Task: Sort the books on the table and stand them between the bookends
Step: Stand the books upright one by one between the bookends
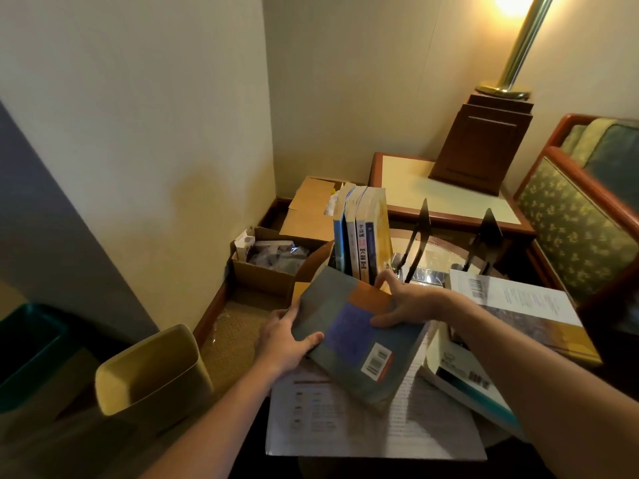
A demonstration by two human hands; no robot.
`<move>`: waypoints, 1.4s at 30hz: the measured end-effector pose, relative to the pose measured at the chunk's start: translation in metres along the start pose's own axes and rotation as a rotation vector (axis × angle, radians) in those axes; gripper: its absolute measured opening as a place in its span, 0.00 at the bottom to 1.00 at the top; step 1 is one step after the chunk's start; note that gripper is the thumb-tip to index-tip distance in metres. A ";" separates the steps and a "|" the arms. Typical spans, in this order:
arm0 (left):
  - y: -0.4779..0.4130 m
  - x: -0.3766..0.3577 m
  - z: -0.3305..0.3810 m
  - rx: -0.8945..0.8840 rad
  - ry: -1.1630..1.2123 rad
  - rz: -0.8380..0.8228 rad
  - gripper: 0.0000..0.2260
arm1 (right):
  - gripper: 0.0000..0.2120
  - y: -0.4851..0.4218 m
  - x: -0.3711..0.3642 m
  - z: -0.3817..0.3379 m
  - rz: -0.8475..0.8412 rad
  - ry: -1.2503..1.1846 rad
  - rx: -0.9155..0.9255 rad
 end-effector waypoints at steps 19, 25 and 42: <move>0.062 -0.021 0.077 0.220 0.871 -0.179 0.36 | 0.14 0.105 -0.028 0.023 0.300 -1.140 -0.028; 0.057 -0.007 0.094 0.389 1.277 -0.375 0.36 | 0.14 0.129 -0.031 0.031 0.422 -1.323 -0.006; 0.045 -0.016 0.080 0.236 0.894 -0.280 0.21 | 0.18 0.101 -0.077 0.041 0.310 -0.727 -0.062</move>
Point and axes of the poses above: each hand's wrist, its own y-axis away from the middle knuckle, its own x-axis out of the back of the hand, z = x × y, the point moved 2 cm from there along -y, towards the middle knuckle, and after that the axes turned 8 degrees about z, right-handed, at the moved point
